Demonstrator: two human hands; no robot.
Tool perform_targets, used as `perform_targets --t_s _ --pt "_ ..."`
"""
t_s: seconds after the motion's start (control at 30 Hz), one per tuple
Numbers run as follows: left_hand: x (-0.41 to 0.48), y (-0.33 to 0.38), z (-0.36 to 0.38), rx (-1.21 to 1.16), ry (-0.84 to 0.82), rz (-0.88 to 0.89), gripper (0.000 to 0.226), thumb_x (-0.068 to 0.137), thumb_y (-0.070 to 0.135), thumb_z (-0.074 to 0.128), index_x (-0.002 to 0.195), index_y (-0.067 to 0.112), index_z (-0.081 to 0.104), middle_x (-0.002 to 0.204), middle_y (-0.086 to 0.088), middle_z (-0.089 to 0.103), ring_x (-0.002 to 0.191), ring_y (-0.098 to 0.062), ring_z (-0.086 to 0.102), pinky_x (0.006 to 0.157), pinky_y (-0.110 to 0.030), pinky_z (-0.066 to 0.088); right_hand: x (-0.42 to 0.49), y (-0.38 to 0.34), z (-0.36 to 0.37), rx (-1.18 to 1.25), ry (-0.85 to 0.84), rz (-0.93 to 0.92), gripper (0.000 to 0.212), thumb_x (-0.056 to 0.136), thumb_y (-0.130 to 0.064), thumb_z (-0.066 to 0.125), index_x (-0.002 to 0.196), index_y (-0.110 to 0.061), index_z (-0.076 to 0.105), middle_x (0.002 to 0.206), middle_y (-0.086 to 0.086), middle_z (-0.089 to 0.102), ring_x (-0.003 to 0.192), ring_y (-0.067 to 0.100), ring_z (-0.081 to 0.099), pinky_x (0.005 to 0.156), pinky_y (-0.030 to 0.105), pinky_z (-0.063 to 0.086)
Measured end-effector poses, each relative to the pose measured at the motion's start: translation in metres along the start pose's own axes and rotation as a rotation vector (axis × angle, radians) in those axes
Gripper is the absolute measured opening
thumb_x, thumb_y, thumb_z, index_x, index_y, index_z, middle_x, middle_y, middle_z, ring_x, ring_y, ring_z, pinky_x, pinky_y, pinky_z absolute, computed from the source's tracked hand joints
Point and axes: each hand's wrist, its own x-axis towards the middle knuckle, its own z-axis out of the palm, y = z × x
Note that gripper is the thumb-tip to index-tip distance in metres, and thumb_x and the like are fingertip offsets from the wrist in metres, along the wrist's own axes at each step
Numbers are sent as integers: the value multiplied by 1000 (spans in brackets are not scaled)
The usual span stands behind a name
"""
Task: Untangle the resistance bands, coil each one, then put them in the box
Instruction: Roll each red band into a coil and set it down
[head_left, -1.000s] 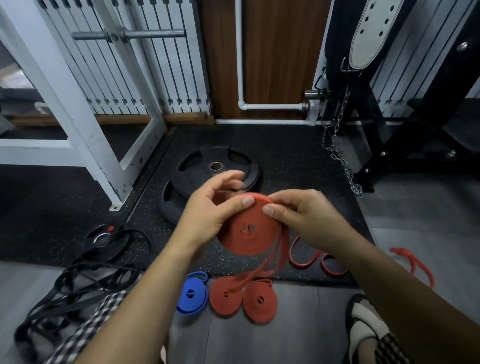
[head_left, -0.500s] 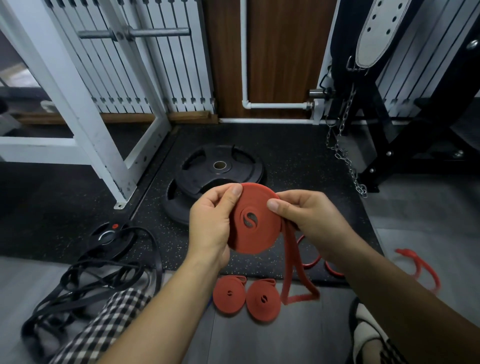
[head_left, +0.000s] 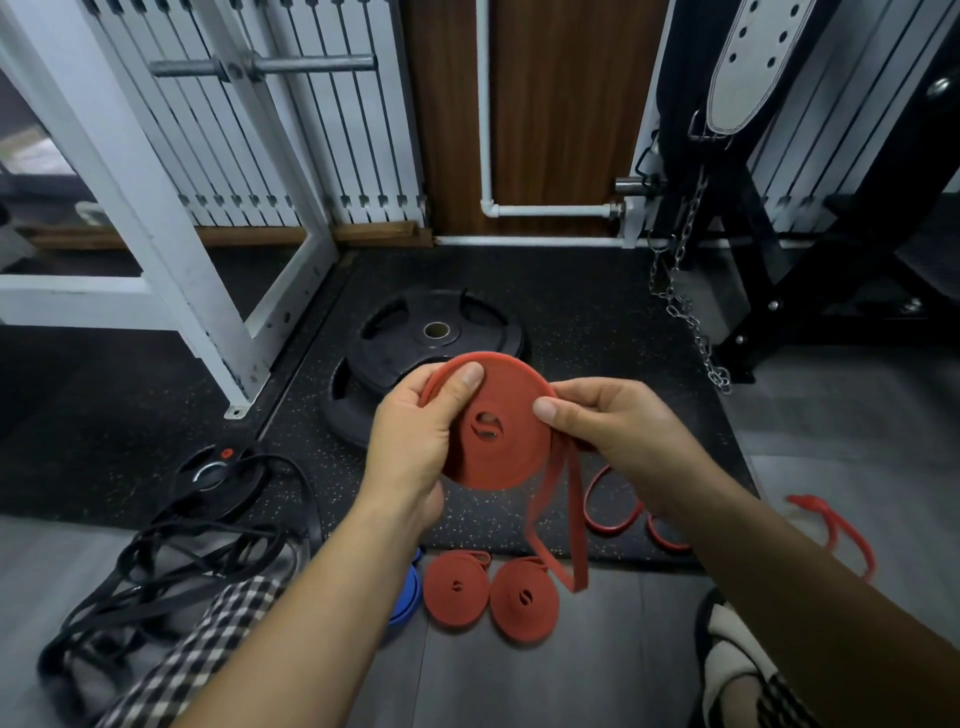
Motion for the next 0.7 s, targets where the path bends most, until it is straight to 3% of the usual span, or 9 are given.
perform_targets --t_s 0.1,0.2,0.33,0.4,0.47,0.6,0.7 --pt "-4 -6 4 -50 36 -28 5 82 23 65 78 20 65 70 4 67 65 -9 62 57 -23 53 -1 6 7 47 29 7 13 87 -14 59 95 -13 69 85 10 74 77 18 70 75 32 58" --pt "-6 -7 5 -58 7 -86 5 82 24 65 80 20 65 69 4 68 64 -10 63 59 -27 53 -1 3 4 -40 56 -39 12 90 -12 56 92 -14 68 80 5 73 71 11 69 67 24 57" --pt "6 10 -9 204 -248 -24 13 69 29 69 73 18 63 61 6 63 56 -6 55 54 -24 43 0 -1 -11 -361 57 -129 12 89 -18 59 95 -18 69 83 5 72 78 17 69 72 30 57" --pt "10 11 -12 329 -358 62 22 61 29 78 76 19 66 67 5 64 61 -5 57 57 -21 45 -2 -1 -11 -416 -15 -135 12 88 -17 60 96 -20 69 81 -2 71 75 8 68 71 24 56" --pt "8 4 -9 485 -430 174 17 64 29 74 78 22 67 74 6 65 70 -5 59 67 -22 47 -4 -1 -7 -409 -72 -140 11 88 -16 60 92 -23 67 82 -7 70 76 1 67 72 19 54" --pt "8 -4 -5 439 -288 252 9 69 30 71 73 23 67 71 9 65 71 -5 59 69 -24 47 -1 0 -7 -189 -72 -85 17 84 -12 63 101 -16 66 91 -1 72 84 7 69 73 18 54" --pt "6 -5 -4 363 -183 269 8 78 17 72 73 21 66 70 10 65 72 -6 60 70 -25 49 -3 0 -7 -126 -61 -36 15 83 -10 64 97 -11 66 80 -2 72 74 7 70 65 17 54"
